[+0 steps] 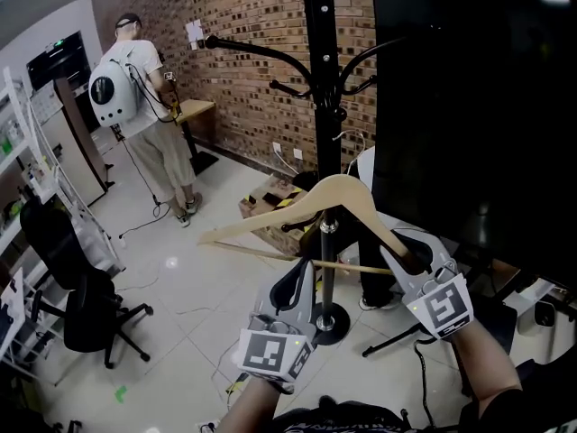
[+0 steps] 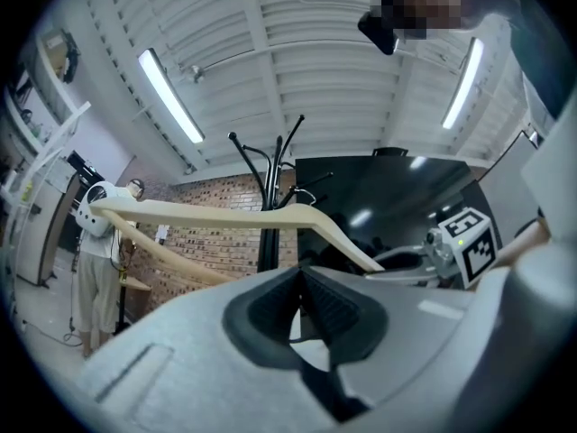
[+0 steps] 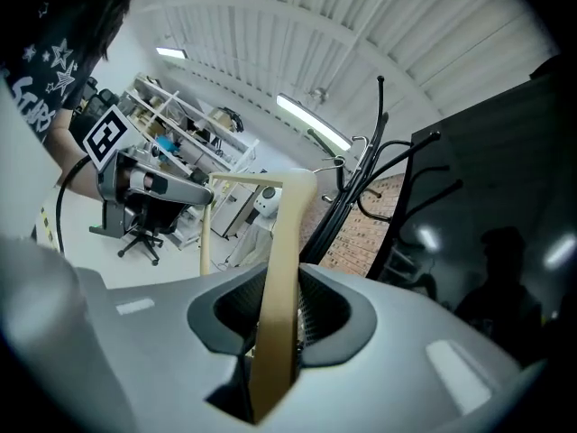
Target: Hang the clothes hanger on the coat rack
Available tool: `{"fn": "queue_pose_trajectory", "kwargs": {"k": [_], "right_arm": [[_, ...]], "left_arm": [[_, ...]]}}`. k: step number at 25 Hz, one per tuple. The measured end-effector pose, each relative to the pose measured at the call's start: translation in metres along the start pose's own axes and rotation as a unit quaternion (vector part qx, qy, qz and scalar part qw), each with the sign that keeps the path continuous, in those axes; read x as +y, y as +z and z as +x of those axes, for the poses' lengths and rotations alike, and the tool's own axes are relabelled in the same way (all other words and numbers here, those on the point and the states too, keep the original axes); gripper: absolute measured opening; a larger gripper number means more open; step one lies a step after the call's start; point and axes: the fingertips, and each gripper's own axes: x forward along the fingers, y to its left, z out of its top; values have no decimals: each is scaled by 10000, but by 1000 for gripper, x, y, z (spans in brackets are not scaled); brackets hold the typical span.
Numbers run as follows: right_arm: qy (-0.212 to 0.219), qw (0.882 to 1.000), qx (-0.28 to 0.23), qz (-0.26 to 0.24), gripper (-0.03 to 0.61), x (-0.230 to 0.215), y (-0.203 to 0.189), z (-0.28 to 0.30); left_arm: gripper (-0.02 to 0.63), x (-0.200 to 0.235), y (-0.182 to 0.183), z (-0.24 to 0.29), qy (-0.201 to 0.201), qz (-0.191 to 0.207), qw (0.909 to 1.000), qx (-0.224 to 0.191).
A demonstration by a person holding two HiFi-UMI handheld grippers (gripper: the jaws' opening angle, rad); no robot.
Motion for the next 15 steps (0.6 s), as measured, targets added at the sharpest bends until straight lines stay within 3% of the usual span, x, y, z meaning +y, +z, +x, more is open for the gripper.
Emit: {"fn": "queue_pose_trajectory", "kwargs": {"k": [6, 15], "right_arm": [[-189, 9997, -139, 112, 97, -27, 12, 15], [-331, 9994, -16, 51, 97, -39, 9, 38]], "left_arm": [[5, 12, 6, 13, 27, -11, 10000, 22], [5, 23, -4, 37, -340, -62, 9992, 210]]}}
